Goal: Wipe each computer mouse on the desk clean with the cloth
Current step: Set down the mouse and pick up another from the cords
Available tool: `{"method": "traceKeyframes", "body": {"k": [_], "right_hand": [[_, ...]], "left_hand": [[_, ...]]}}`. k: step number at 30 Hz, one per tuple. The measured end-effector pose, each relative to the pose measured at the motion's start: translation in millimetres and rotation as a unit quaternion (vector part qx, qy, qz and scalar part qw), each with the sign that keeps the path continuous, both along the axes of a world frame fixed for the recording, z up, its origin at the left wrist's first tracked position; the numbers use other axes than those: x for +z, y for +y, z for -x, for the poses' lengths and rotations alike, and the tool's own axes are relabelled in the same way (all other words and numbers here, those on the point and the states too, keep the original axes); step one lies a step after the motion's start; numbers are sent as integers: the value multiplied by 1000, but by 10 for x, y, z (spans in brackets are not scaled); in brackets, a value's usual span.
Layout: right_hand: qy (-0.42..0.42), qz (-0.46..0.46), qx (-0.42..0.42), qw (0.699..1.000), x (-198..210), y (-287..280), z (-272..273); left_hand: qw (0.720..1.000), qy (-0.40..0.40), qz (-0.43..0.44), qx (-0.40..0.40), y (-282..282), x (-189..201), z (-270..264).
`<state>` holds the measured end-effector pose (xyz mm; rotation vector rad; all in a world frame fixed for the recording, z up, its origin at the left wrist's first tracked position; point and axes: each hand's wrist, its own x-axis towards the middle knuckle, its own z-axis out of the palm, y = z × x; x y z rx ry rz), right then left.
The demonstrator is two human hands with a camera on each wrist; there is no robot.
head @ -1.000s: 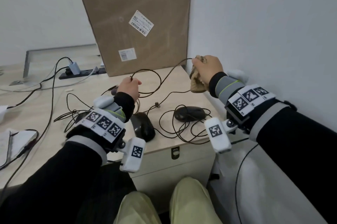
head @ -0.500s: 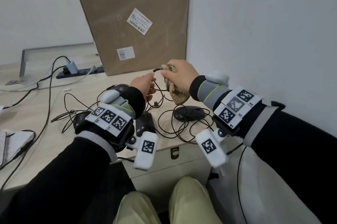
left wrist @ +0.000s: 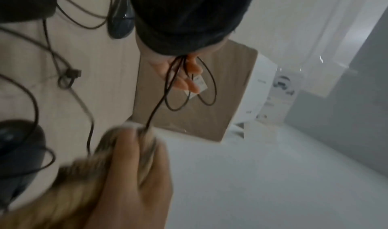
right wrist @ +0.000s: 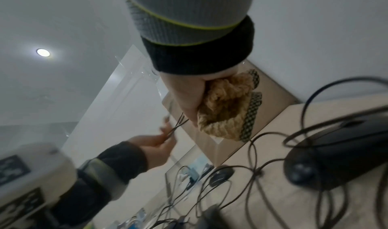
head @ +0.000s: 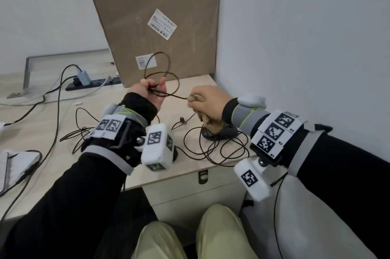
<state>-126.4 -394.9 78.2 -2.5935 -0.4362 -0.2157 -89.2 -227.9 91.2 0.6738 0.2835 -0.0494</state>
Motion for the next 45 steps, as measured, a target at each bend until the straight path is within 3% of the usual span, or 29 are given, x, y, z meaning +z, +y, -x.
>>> {"method": "traceKeyframes", "body": {"k": [2, 5, 9, 11, 15, 17, 18, 20, 23, 24, 29, 32, 34, 36, 40, 42, 45], "right_hand": [[-7, -8, -39, 999, -5, -189, -40], [-17, -35, -127, 991, 17, -492, -154], [-1, -118, -205, 972, 113, -746, -292], [9, -177, -208, 962, 184, -712, -324], [-10, -214, -200, 956, 355, -419, -331], [-28, -213, -168, 962, 423, -208, -285], [-36, -189, -149, 970, 433, -97, -258], [-44, -129, -102, 985, 408, 106, -216], [-40, -52, -40, 997, 291, 277, -176], [-36, -34, -27, 998, 256, 293, -159], [-4, -15, 18, 1000, 150, 287, -122], [18, 9, 8, 1000, 40, 166, -106], [12, 10, -15, 1000, -20, 4, -125], [8, -8, -60, 998, -33, -179, -178], [4, -60, -160, 985, 19, -468, -345], [1, -91, -193, 977, 73, -544, -409], [-1, -128, -207, 970, 164, -525, -459]], "left_hand": [[1000, 11, -19, 13, 178, -14, -43], [989, 13, -145, 19, 355, -79, -97], [953, -16, -301, 30, 434, -134, -129], [922, -52, -381, 45, 384, -165, -144], [828, -76, -551, 70, 123, -208, -147], [810, -66, -579, 67, -22, -218, -126], [815, -65, -573, 55, -95, -224, -117], [858, -66, -509, 17, -233, -199, -86], [950, -25, -306, -63, -338, -136, -50], [965, -19, -249, -77, -341, -133, -51], [978, -11, -204, -42, -291, -128, 3], [999, -19, -41, -12, -134, -21, -16], [999, -8, 50, 12, 20, 42, -52], [1000, -4, 9, 13, 153, 67, -60], [982, -14, -187, 34, 309, 28, -127], [955, -28, -290, 55, 367, -16, -175], [891, -65, -440, 87, 341, -106, -180]]}}
